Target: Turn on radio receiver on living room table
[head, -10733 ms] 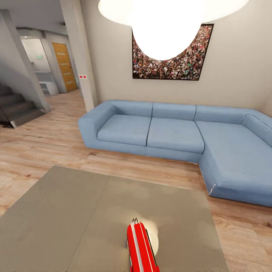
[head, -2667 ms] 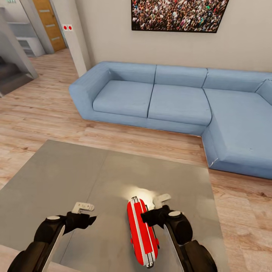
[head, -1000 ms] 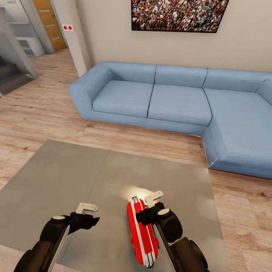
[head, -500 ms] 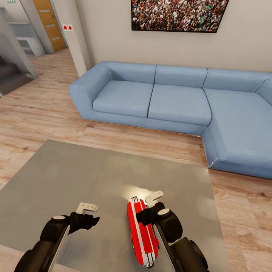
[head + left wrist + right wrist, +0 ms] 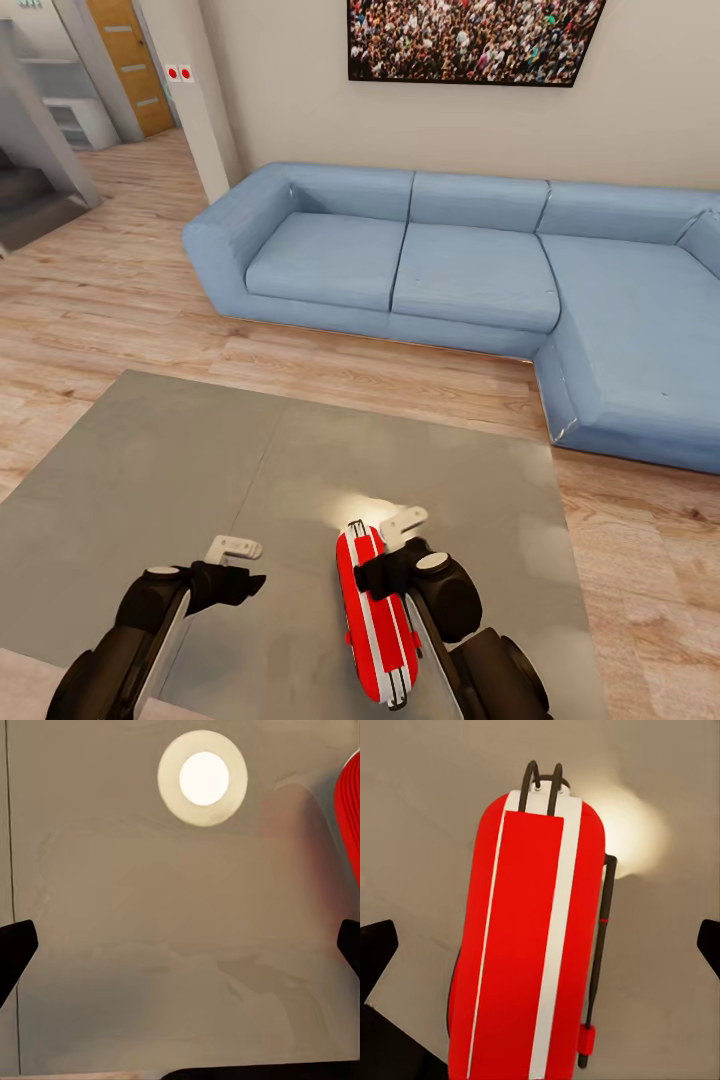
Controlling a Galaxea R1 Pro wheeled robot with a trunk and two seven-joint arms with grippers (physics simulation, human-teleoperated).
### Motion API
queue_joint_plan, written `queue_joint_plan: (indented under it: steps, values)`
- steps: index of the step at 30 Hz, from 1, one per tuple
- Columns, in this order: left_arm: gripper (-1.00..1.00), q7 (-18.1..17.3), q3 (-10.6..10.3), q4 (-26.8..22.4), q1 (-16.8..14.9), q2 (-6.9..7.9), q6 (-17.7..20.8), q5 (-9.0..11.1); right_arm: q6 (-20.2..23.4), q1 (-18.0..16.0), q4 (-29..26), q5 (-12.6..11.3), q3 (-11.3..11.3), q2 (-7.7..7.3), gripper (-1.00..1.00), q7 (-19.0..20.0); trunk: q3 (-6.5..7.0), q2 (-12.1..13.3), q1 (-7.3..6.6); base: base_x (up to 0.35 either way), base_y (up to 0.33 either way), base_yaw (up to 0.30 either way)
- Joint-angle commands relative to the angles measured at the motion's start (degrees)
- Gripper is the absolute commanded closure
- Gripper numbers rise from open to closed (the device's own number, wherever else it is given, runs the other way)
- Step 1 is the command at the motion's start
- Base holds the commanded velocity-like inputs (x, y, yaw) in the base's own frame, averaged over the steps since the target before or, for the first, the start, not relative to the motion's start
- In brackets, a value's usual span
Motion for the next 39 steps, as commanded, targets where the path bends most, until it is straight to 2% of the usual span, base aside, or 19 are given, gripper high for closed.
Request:
queue_joint_plan:
  steps: [1,6,9,14,34,39]
  values:
    - [-1.00,0.0,0.0,0.1,-0.1,-0.09,0.0,0.0,0.0,0.0,0.0,-1.0,0.0,0.00,-1.00,0.0,0.00,0.0,0.00,0.000,0.000,0.000]
    - [-1.00,0.0,0.0,0.2,-0.1,-0.17,0.0,0.0,-0.1,0.0,0.0,-1.7,0.3,0.00,-1.00,0.0,0.00,0.0,0.00,0.000,0.000,0.000]
    - [-1.00,-0.1,0.0,0.2,-0.1,-0.16,0.0,0.0,-0.3,0.0,0.5,-1.8,2.0,0.00,-1.00,-0.1,0.00,0.0,0.00,0.000,0.000,0.000]
    - [-1.00,-0.1,0.0,0.2,-0.1,-0.14,0.0,-0.1,-1.1,0.0,1.3,-1.9,2.8,0.00,-1.00,-0.4,0.00,0.0,0.00,0.000,0.000,0.000]
    - [-1.00,-0.1,0.0,0.2,-0.1,-0.14,0.0,-0.1,-2.0,0.0,3.8,-1.9,2.5,0.00,-1.00,-0.7,0.00,0.0,0.00,0.000,0.000,0.000]
    - [-1.00,-0.2,0.0,0.2,-0.1,-0.16,0.0,-0.1,-4.9,0.0,7.0,-1.8,2.5,0.00,-1.00,-0.7,0.00,0.0,0.00,0.000,0.000,0.000]
